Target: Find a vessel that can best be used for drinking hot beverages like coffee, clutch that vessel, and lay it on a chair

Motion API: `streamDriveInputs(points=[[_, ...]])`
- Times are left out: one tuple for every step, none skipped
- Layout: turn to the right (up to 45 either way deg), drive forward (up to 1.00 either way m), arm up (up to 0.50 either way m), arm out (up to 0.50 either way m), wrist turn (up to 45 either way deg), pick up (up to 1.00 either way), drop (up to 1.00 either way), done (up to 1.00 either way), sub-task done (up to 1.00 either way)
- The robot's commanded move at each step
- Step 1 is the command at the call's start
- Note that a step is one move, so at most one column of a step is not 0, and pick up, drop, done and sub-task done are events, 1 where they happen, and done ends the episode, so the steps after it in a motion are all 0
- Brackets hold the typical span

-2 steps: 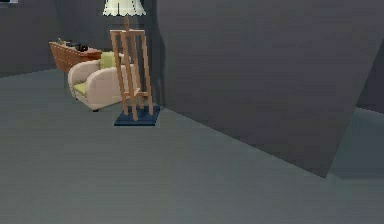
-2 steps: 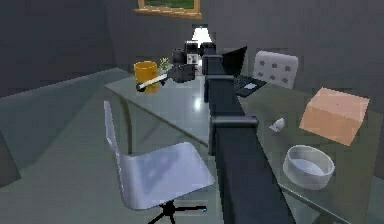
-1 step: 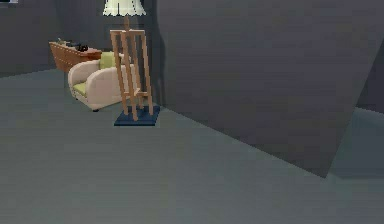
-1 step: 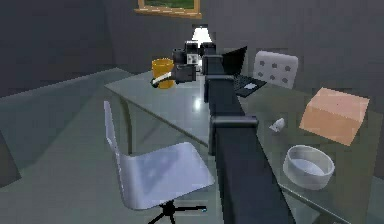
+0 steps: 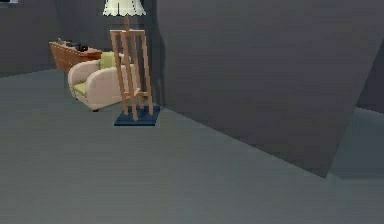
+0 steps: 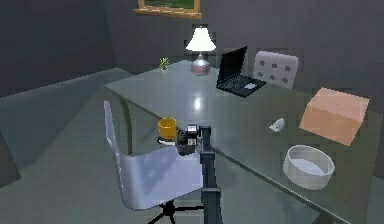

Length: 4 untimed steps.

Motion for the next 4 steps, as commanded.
streamDriveInputs(points=[[0.0,0.00,-0.32,0.00,0.0,0.00,0.00,0.00,0.00],[0.0,0.00,0.00,0.00,0.0,0.00,1.00,0.00,0.00],[0.0,0.00,0.10,0.00,0.0,0.00,0.00,0.00,0.00],[0.0,0.00,0.00,-0.08,0.0,0.00,0.00,0.00,0.00]])
